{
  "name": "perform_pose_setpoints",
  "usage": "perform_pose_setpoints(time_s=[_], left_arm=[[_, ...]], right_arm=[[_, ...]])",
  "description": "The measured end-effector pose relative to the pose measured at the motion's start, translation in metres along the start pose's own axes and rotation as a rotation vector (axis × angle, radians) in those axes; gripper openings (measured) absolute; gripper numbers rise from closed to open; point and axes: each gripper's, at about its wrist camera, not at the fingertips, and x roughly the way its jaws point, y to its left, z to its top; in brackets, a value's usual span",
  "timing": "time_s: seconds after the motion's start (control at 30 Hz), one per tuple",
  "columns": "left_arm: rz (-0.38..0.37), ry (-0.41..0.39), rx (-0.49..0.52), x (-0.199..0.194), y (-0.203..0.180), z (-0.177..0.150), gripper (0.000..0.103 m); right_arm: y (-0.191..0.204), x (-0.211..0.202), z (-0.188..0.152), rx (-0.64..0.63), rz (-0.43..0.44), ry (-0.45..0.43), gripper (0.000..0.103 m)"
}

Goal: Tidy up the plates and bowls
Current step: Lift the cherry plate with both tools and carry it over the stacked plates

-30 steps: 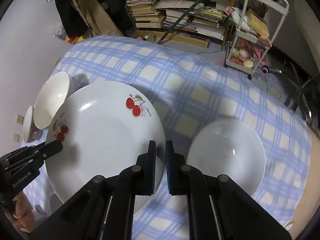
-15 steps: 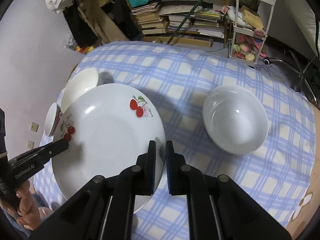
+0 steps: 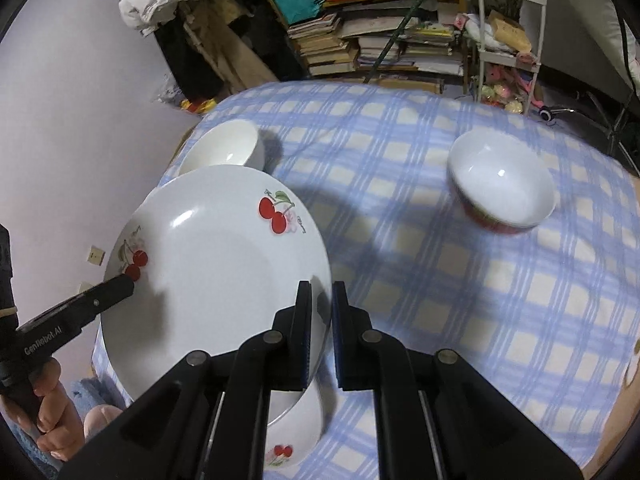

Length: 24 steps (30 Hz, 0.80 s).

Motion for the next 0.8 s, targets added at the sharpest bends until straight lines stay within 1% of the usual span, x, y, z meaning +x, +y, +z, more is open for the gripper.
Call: perform_pose_setpoints(time_s=[0.13,0.23,0.33,0.4,0.47,0.57,0.67,0.8], left_arm=[[0.018,-0.014,0.008,-0.008,0.012,-0.017,0.013],[0.01,-0.014,-0.004,-0.013,0.02,-0.027,0.013],[0.027,-0.014,-0.004,-0.012,0.026,-0.037,0.013],[0.031,-0.011,-0.003,-0.01,0.03,-0.044,0.013],[0.015,-0.003,-0.012,-0.007,0.035,-0.049,0.013],[0.001,-0.002,-0.029,-0.006,0.041,-0.057,0.013],[0.004,0.013,-0.022,0.0,0.043,-0.067,0.013],[-0.004,-0.002,-0.018,0.003,0.044,-0.081,0.013]], right_arm=[[0.012,0.006,-0.021,-0.019,-0.012,0.004,0.011],[0.015,0.014,-0.04,-0.002,0.008,0.024,0.011],[0.02,0.021,-0.053,-0.005,0.004,0.041,0.011],[0.022,0.026,-0.06,-0.009,0.0,0.056,0.011],[0.024,0.029,-0.066,-0.02,-0.014,0.064,0.011],[0.024,0.029,-0.073,-0.02,-0.016,0.061,0.011],[0.025,0.026,-0.08,-0.03,-0.036,0.057,0.011],[0.019,0.026,-0.089,-0.007,-0.022,0.073,0.011]])
